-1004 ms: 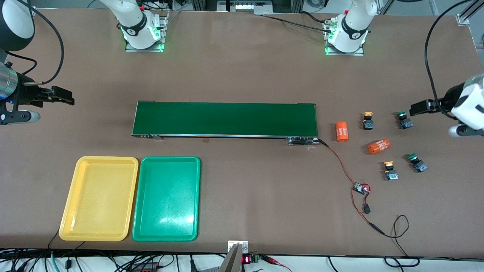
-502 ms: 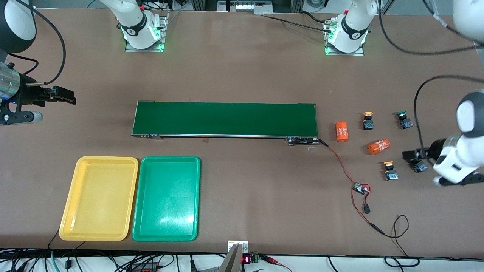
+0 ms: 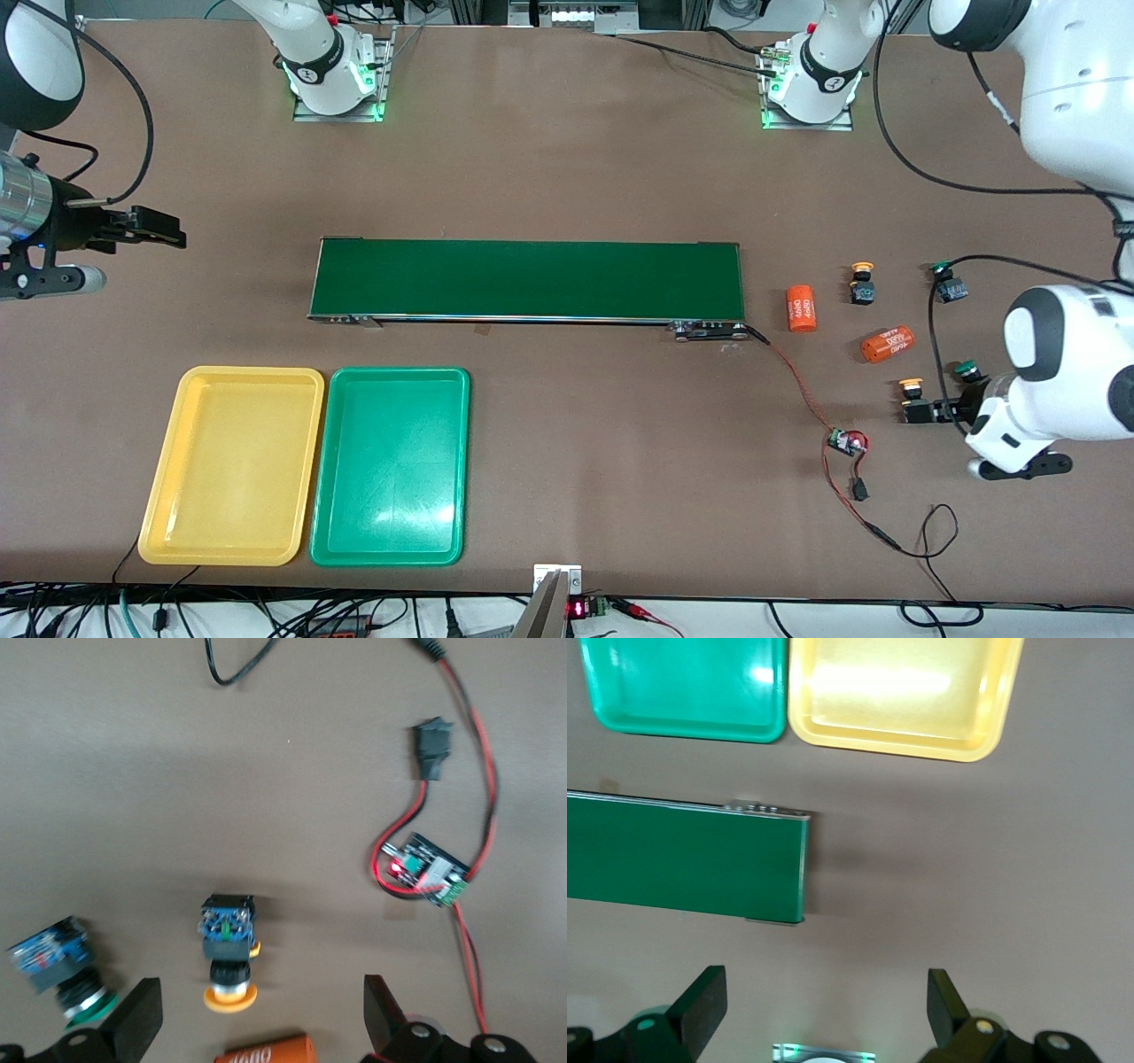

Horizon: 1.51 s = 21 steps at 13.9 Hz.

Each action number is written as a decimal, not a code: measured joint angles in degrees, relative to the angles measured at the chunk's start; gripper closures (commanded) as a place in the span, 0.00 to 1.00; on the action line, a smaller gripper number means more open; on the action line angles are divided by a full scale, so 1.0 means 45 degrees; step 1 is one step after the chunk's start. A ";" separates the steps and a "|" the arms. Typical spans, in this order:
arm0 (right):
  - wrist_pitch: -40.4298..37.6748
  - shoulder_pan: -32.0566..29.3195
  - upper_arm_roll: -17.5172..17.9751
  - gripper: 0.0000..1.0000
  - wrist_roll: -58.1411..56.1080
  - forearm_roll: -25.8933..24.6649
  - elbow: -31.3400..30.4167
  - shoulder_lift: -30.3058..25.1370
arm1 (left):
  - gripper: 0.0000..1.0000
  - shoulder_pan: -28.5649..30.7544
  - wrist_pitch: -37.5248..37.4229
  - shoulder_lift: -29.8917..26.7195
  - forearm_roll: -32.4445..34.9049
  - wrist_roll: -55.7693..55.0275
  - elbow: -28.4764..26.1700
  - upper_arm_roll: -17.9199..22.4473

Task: Sort buttons by color to trays
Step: 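Lower the left gripper and grasp an orange-cap push button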

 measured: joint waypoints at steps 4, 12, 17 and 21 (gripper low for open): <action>0.0107 -0.0010 -0.0008 0.00 -0.0005 0.0125 0.0021 0.0179 | 0.00 0.0128 0.0152 0.0457 0.0000 0.0005 0.0004 0.0004; 0.0219 0.0018 0.0040 0.00 -0.0009 0.0182 0.0070 0.0195 | 0.00 0.0501 0.0205 0.1209 0.0000 0.0017 -0.0047 0.0005; 0.0224 0.0017 0.0040 0.00 -0.0009 0.0434 0.0069 0.0219 | 0.00 0.0485 0.0321 0.1388 0.0000 0.0017 -0.0145 0.0000; 0.0226 0.0012 0.0039 0.00 -0.0009 0.0441 0.0069 0.0223 | 0.31 0.0587 0.0631 0.1478 0.0000 0.0017 -0.0145 0.0005</action>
